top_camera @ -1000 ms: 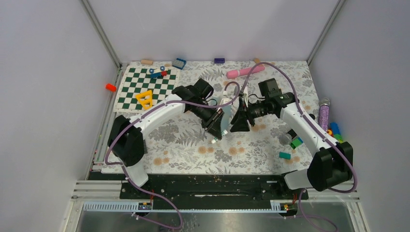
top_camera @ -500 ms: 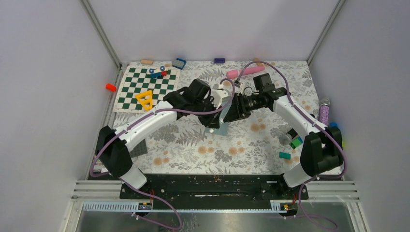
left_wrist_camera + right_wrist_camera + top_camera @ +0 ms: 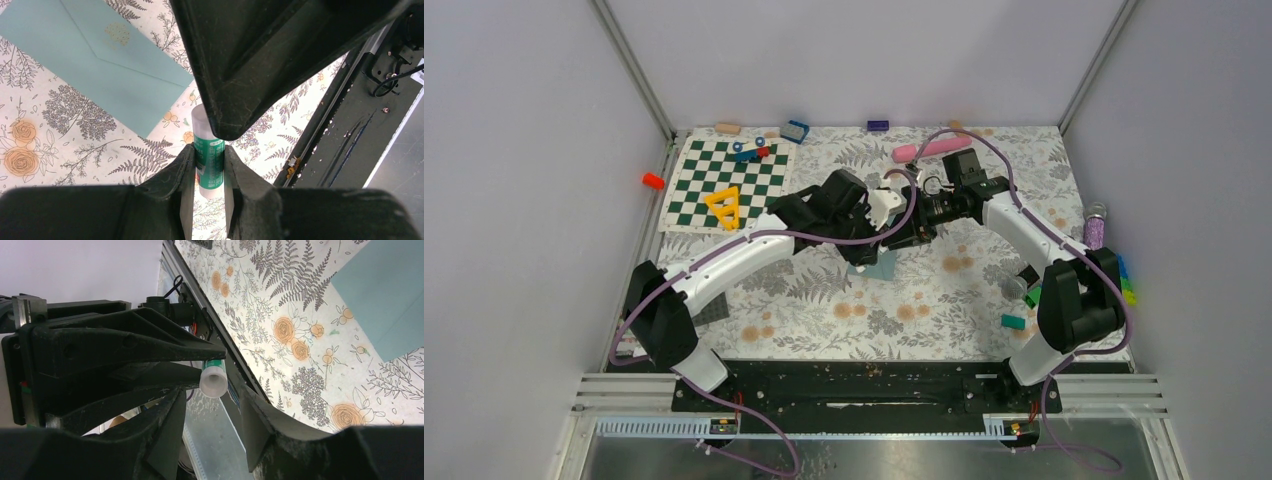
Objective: Place the letter into the envelope and seal it
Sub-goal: Screw the solid glue.
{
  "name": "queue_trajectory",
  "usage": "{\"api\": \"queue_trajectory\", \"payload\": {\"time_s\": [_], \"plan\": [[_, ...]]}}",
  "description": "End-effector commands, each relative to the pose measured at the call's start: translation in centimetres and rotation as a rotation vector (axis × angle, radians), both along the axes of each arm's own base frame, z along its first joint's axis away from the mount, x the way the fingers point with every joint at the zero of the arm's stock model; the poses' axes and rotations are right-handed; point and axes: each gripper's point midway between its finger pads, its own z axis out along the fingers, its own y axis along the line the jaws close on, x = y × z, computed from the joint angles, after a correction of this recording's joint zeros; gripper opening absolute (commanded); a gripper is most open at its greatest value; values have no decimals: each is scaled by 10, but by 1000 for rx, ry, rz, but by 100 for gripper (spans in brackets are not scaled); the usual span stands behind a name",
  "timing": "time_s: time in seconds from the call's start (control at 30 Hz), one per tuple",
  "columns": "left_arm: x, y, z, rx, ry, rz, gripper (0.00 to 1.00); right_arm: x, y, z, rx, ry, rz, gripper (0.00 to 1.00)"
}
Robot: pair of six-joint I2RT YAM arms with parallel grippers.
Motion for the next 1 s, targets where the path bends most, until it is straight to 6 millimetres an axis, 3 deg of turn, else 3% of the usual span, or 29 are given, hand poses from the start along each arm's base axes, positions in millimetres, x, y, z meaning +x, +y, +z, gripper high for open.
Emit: {"api": "queue_trajectory", "payload": {"time_s": [0.0,0.4,0.73,0.97], "plan": [[9,-4,20,-48,-82,16,0,-1,-2,1,0,11,-2,51],[2,-10,17,-54,-64,-15,0,6,6,-1,5,34,9,45],[0,-12,12,-47,-48,-32,0,0,8,4,42,45,43,25],[-22,-20,14,-109,86,-135,0,-13,3,13,74,-83,125,24]]}}
